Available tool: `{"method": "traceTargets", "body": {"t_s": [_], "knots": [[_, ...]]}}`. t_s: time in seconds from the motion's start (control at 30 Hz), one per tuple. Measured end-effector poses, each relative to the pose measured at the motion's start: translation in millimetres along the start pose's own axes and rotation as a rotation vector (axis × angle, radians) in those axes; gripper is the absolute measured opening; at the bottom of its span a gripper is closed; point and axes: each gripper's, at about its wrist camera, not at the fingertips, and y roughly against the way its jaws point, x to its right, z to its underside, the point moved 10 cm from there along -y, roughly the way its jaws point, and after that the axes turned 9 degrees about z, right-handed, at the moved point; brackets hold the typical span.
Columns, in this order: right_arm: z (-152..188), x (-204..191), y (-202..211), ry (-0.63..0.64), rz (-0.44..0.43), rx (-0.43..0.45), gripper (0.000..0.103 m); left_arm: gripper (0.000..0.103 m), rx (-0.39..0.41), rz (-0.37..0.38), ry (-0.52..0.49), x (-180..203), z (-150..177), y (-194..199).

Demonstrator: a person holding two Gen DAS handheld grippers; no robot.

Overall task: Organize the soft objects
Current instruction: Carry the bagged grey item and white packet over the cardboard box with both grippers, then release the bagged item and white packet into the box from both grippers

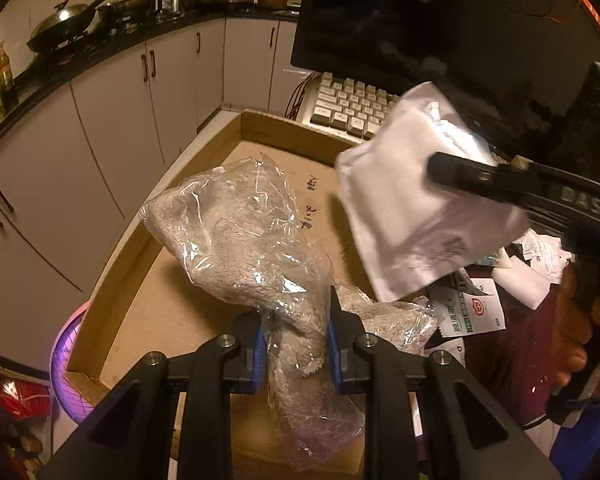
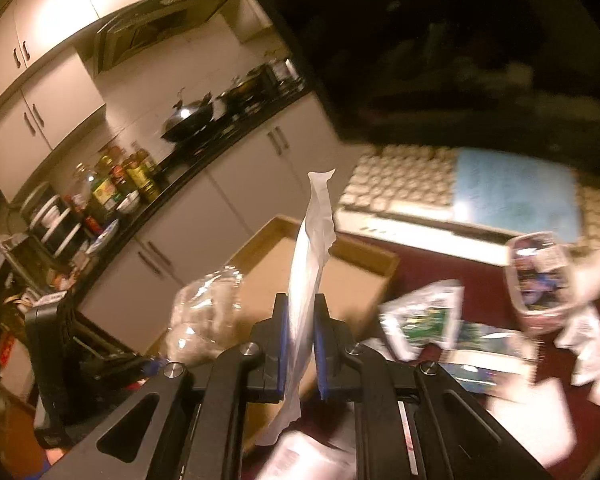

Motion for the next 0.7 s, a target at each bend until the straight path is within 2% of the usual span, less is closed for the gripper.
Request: {"method": "traceTargets", "body": {"t_s": [0.27,0.4,0.6,0.7], "knots": [[7,-10,-60,-0.060,-0.080,-0.079,0.012,0.022,-0.027,0.027,0.023,1,-2,-19],[12,-4,-82,-0.090,-0.090,-0.106,0.012,0.023,-0.033,0.028,0.006,5,-4,-28],[14,10,-105,-0.101,-0.034,-0.122,0.012,0.027,-0.046,0.025,-0.006,10,-2,-37],[15,15,-115,-0.092,0.003,-0.129,0.013,0.036,-0.050,0.023,-0.005,10,-2,-37]]}}
